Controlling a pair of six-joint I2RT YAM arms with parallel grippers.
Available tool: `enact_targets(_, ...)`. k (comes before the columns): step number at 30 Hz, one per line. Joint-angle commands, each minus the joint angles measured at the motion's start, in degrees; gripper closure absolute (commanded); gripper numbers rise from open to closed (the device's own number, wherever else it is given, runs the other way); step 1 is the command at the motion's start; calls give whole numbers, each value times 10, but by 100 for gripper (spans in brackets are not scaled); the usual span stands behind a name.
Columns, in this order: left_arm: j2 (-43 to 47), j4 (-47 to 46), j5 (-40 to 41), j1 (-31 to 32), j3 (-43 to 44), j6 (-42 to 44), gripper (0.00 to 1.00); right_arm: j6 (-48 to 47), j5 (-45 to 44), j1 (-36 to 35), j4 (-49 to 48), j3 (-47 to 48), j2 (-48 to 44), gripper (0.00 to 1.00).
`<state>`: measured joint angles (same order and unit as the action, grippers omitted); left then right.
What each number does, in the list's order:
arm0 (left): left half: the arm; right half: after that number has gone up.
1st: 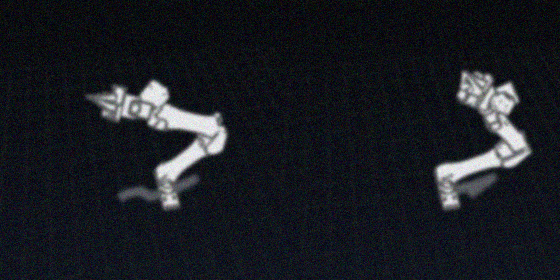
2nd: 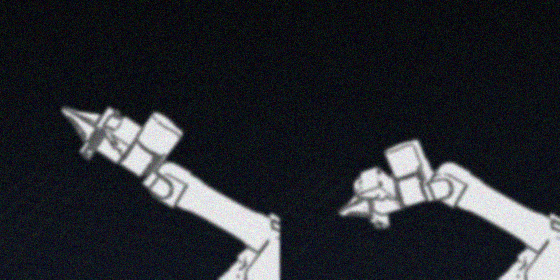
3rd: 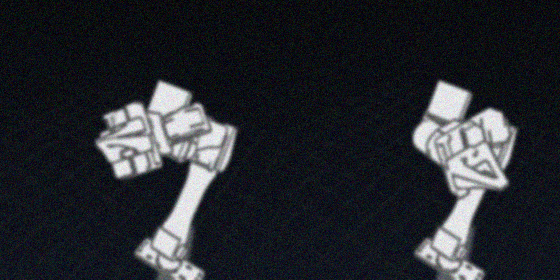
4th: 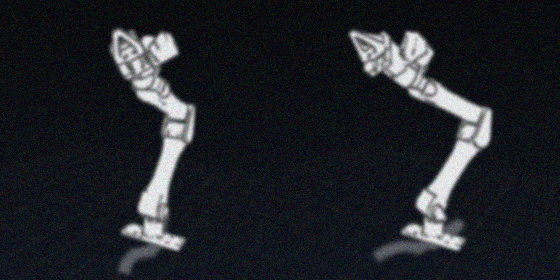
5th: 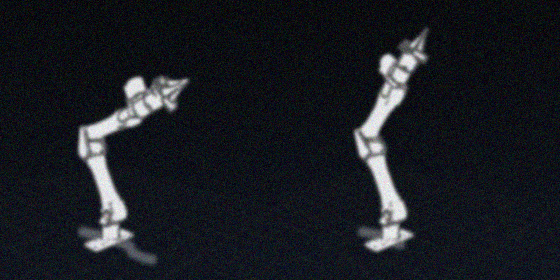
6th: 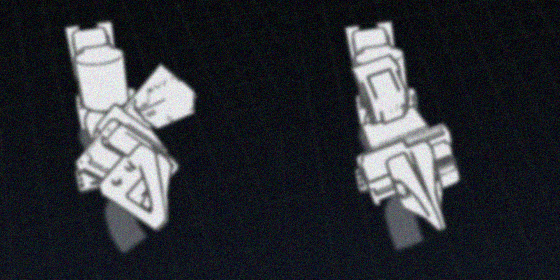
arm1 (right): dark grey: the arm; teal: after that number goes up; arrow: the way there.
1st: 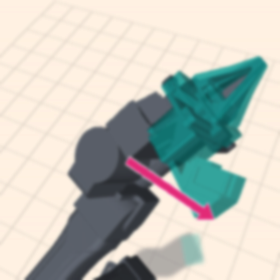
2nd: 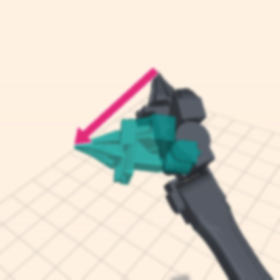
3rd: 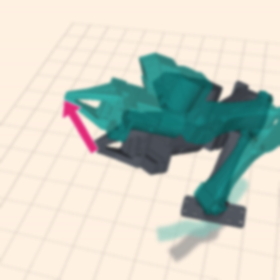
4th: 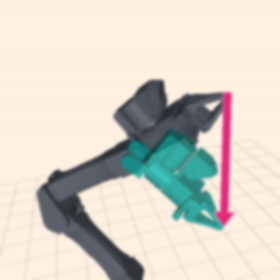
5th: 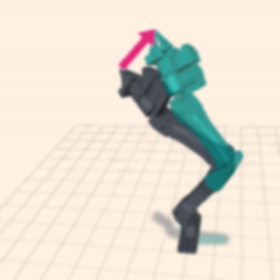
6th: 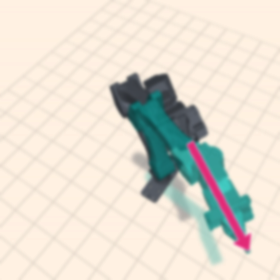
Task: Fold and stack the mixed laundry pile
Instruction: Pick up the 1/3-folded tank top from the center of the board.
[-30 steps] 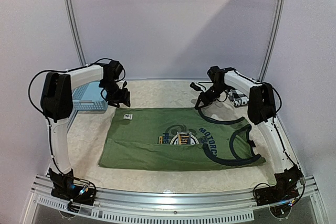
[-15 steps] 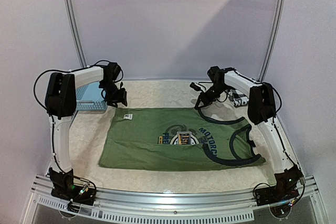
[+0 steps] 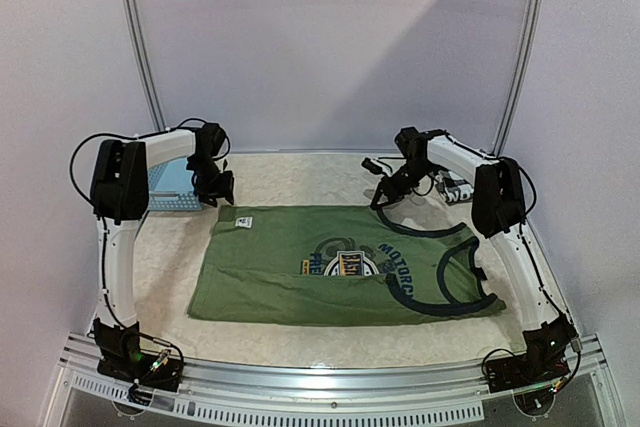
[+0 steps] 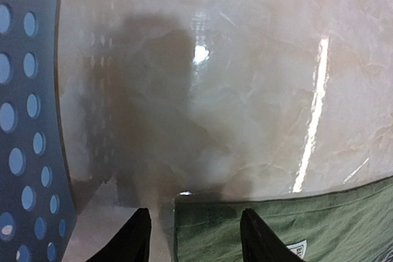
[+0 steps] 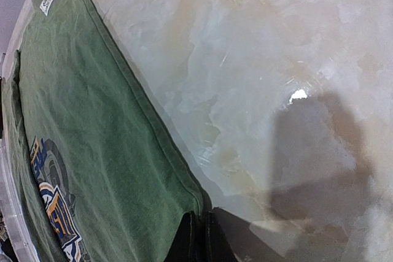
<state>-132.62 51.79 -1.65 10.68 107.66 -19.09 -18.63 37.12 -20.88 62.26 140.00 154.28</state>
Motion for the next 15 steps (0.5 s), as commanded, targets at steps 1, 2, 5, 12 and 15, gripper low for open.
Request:
enact_targets(1,-23,5,-20,-11,11,8,52,3,8,-1,-4,-8,-2,100)
enact_targets(2,-25,4,-20,-11,11,10,54,4,8,-1,-4,-8,-2,100)
enact_targets(5,-32,5,-29,-11,13,17,57,4,6,-1,-3,-8,-2,100)
enact_targets(12,-39,13,-52,-11,12,23,70,-2,-2,-1,-1,-9,-2,100)
enact_targets(15,-36,18,-49,-12,16,23,75,-1,-1,-1,-2,-9,-2,100)
